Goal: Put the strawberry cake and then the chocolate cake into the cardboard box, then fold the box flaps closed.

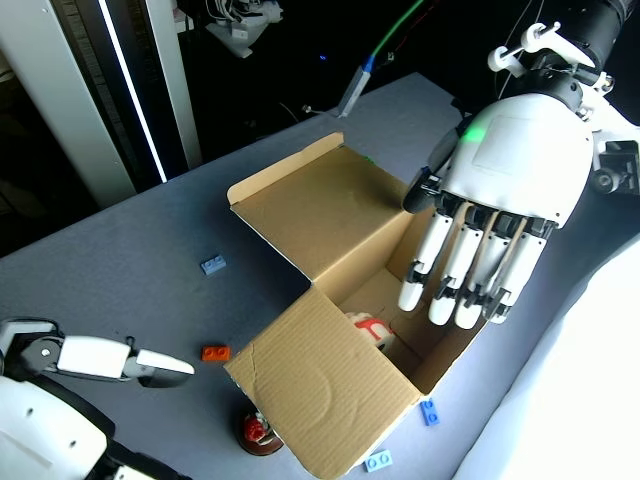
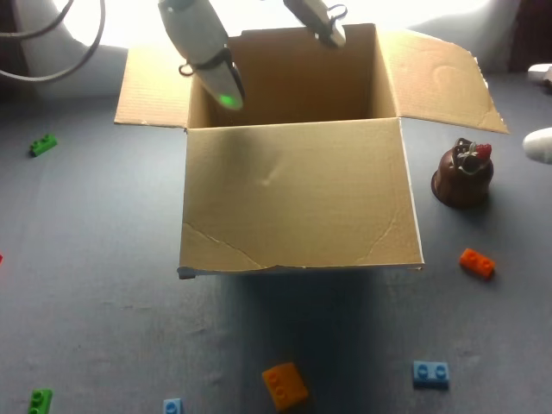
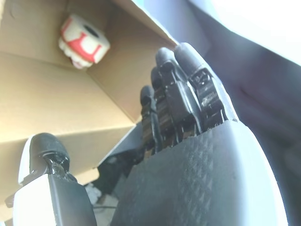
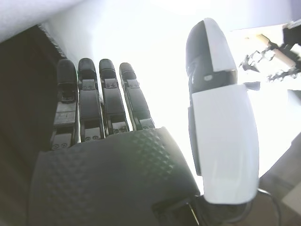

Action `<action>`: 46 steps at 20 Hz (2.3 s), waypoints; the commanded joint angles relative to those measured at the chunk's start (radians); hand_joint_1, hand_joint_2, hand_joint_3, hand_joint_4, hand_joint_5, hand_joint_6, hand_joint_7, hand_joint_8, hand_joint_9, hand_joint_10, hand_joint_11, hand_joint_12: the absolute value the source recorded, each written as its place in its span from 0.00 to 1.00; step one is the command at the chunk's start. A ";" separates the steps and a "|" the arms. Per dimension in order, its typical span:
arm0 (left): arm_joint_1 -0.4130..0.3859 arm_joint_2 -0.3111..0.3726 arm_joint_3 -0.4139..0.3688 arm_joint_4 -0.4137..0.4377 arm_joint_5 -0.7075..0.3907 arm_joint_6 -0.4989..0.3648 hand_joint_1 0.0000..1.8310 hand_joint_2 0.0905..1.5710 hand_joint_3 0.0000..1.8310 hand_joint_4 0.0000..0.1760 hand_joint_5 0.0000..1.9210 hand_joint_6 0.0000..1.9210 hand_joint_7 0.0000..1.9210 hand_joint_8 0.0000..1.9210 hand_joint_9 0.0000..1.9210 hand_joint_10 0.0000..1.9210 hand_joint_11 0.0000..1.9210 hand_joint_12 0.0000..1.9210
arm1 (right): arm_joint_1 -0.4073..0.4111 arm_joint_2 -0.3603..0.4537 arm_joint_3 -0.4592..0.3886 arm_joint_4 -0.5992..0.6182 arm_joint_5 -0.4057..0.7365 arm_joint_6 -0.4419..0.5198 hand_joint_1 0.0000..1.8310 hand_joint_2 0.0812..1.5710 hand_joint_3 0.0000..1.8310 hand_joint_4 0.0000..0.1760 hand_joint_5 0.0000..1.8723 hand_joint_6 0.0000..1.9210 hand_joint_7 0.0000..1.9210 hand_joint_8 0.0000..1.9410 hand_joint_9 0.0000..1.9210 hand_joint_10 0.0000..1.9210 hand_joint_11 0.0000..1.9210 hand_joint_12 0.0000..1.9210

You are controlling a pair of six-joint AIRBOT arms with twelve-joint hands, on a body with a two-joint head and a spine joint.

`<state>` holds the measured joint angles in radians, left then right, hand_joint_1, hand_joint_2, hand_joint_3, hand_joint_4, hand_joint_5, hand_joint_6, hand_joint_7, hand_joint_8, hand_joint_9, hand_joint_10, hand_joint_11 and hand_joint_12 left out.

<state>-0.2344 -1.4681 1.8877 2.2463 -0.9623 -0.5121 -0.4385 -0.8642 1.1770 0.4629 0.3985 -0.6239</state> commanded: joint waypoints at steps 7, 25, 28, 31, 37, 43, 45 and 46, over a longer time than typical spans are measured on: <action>-0.078 0.046 0.032 -0.017 0.035 0.003 0.26 0.59 0.00 0.16 0.20 0.01 0.24 0.00 0.30 0.01 0.07 0.64 | 0.039 -0.082 0.082 0.002 0.034 0.016 0.38 0.64 0.00 0.00 0.08 0.00 0.10 0.00 0.12 0.00 0.00 0.39; -0.081 0.260 0.101 0.015 -0.069 -0.086 0.26 0.61 0.00 0.14 0.22 0.00 0.26 0.00 0.31 0.01 0.09 0.63 | 0.043 -0.267 0.225 0.002 0.059 -0.046 0.59 0.61 0.00 0.00 0.09 0.00 0.10 0.00 0.09 0.01 0.00 0.25; -0.068 0.284 0.109 0.021 -0.080 -0.089 0.21 0.63 0.01 0.14 0.22 0.00 0.27 0.00 0.31 0.00 0.08 0.63 | 0.042 -0.297 0.260 0.002 0.067 -0.058 0.59 0.61 0.00 0.00 0.09 0.00 0.10 0.00 0.10 0.01 0.00 0.30; -0.037 0.310 0.107 0.021 -0.082 -0.090 0.10 0.65 0.01 0.15 0.21 0.00 0.27 0.00 0.32 0.00 0.08 0.61 | 0.033 -0.321 0.293 0.002 0.063 -0.091 0.57 0.61 0.00 0.00 0.08 0.00 0.10 0.00 0.10 0.00 0.00 0.31; 0.083 0.371 0.037 -0.053 -0.081 -0.057 0.00 0.66 0.00 0.12 0.22 0.00 0.27 0.00 0.31 0.00 0.07 0.60 | 0.027 -0.336 0.303 -0.044 0.039 -0.124 0.56 0.62 0.00 0.00 0.08 0.00 0.09 0.00 0.09 0.00 0.00 0.31; 0.213 0.415 -0.040 -0.226 -0.080 0.015 0.00 0.63 0.00 0.12 0.22 0.00 0.27 0.00 0.30 0.00 0.07 0.61 | 0.024 -0.335 0.303 -0.044 0.040 -0.124 0.58 0.61 0.00 0.00 0.09 0.00 0.11 0.00 0.10 0.00 0.00 0.27; 0.254 0.418 -0.052 -0.282 -0.085 0.054 0.00 0.63 0.00 0.14 0.20 0.00 0.26 0.00 0.30 0.00 0.06 0.63 | 0.019 -0.335 0.303 -0.044 0.044 -0.124 0.56 0.62 0.00 0.00 0.09 0.00 0.10 0.00 0.10 0.00 0.00 0.30; 0.275 0.418 -0.054 -0.305 -0.087 0.076 0.00 0.63 0.00 0.13 0.21 0.00 0.26 0.00 0.30 0.00 0.06 0.63 | 0.018 -0.335 0.303 -0.044 0.048 -0.124 0.55 0.62 0.00 0.00 0.08 0.00 0.09 0.00 0.09 0.00 0.00 0.30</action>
<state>0.0505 -1.0672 1.8301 2.0167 -1.0637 -0.4404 -0.4221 -1.2148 1.4738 0.4191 0.3393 -0.7536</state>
